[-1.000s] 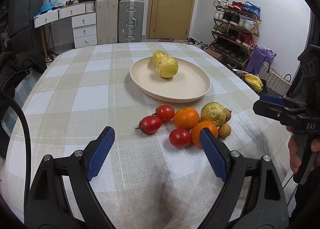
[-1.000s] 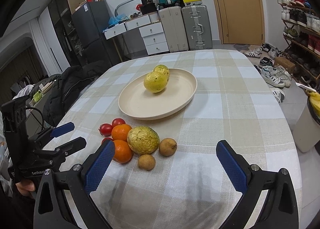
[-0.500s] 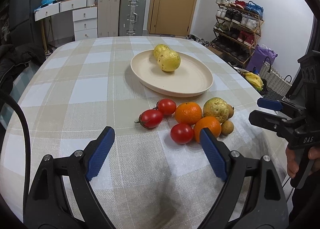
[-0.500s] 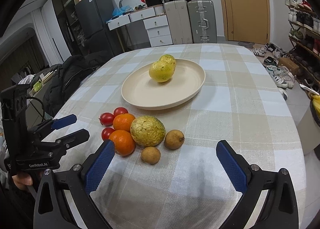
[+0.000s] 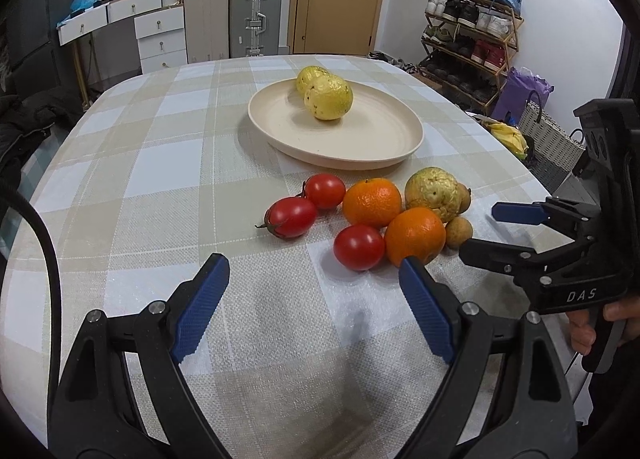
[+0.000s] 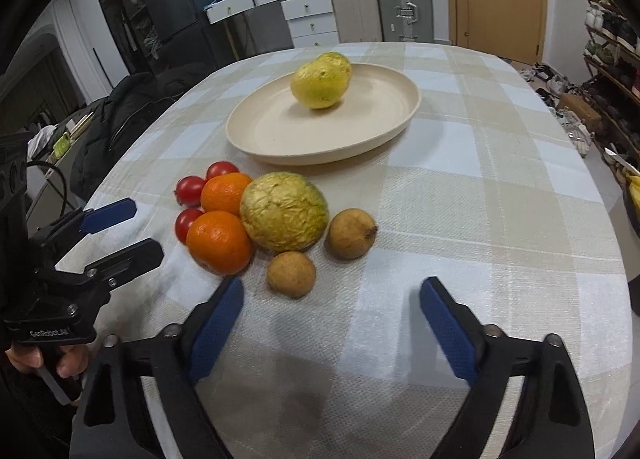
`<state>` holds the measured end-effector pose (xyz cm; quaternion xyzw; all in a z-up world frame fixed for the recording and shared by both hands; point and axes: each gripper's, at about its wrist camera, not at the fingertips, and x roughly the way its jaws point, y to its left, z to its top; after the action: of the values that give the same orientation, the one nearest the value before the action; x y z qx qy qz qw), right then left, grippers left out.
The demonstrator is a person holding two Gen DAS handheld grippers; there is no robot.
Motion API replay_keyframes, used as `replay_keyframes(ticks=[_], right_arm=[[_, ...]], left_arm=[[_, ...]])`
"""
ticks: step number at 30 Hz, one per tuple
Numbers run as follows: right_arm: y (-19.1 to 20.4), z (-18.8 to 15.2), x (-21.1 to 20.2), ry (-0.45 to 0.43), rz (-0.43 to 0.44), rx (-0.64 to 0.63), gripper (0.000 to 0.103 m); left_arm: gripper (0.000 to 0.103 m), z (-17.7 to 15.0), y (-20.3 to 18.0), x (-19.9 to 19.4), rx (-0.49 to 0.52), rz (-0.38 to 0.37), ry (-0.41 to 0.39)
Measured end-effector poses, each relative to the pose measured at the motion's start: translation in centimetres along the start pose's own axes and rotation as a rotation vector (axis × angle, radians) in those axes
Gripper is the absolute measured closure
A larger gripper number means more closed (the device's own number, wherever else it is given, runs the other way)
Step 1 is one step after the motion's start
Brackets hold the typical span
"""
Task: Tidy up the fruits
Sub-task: 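Move the right gripper back to the fruits and close on a small brown fruit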
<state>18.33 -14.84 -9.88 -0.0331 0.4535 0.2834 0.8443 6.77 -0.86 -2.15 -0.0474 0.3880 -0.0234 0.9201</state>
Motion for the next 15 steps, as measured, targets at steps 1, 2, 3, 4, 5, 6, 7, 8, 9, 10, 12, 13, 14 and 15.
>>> replay_keyframes(ticks=[1,2,3,4,5,6,7,8,9,10,12,13,14,15], right_arm=[[0.1,0.0,0.1,0.002,0.006,-0.005,0.022],[0.3,-0.1,0.1,0.002,0.009,-0.011,0.023],[0.5,-0.1,0.1,0.001,0.010,-0.015,0.026],[0.6,-0.1,0.1,0.000,0.016,-0.021,0.030],[0.8,-0.1,0.2,0.000,0.026,-0.028,0.032],[1.0,-0.2,0.2,0.000,0.032,-0.034,0.035],[1.2,-0.2,0.2,-0.002,0.037,-0.040,0.040],[1.3,-0.2,0.2,-0.004,0.044,-0.043,0.043],[1.4,-0.2,0.2,-0.003,0.050,-0.045,0.046],[1.6,-0.2,0.2,-0.004,0.053,-0.049,0.051],[1.8,-0.3,0.3,-0.006,0.060,-0.057,0.056],[1.9,-0.3,0.2,-0.008,0.059,-0.058,0.056],[1.9,-0.2,0.3,-0.009,0.061,-0.058,0.057],[1.9,-0.2,0.3,-0.011,0.063,-0.056,0.059]], left_arm=[[0.017,0.0,0.0,0.1,-0.001,0.000,0.002],[0.017,0.0,0.1,0.1,-0.002,0.000,0.002],[0.017,0.0,0.1,0.1,-0.003,-0.001,0.003],[0.017,0.0,0.1,0.2,-0.004,-0.002,0.004],[0.017,0.0,0.2,0.2,-0.005,-0.002,0.004],[0.017,0.0,0.2,0.2,-0.007,-0.004,0.006],[0.017,0.0,0.2,0.3,-0.008,-0.003,0.008],[0.017,0.0,0.2,0.2,-0.008,-0.002,0.008],[0.017,0.0,0.3,0.3,-0.010,-0.001,0.008],[0.017,0.0,0.3,0.3,-0.011,0.001,0.009],[0.017,0.0,0.3,0.4,-0.012,0.002,0.010],[0.017,0.0,0.3,0.4,-0.012,0.003,0.011],[0.017,0.0,0.3,0.5,-0.012,0.003,0.012],[0.017,0.0,0.3,0.5,-0.012,0.003,0.013]])
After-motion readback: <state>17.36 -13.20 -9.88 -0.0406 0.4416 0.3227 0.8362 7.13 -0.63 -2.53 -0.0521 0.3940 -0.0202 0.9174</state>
